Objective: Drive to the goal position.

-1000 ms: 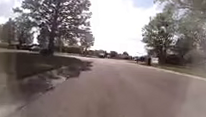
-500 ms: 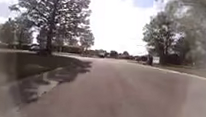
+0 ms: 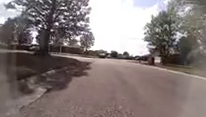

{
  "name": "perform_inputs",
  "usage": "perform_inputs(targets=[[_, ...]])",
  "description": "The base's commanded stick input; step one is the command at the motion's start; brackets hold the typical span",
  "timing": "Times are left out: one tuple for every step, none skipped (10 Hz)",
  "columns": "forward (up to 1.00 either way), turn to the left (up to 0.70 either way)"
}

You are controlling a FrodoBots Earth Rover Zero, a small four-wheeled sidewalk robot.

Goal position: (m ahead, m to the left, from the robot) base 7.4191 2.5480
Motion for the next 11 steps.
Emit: perform_inputs(targets=[[1.00, 0.02], [1.00, 0.02], [1.00, 0.03], [1.00, 0.03], [1.00, 0.03], [1.00, 0.03], [1.00, 0.03], [1.00, 0.02], [1.00, 0.03], [1.00, 0.02], [1.00, 0.03]])
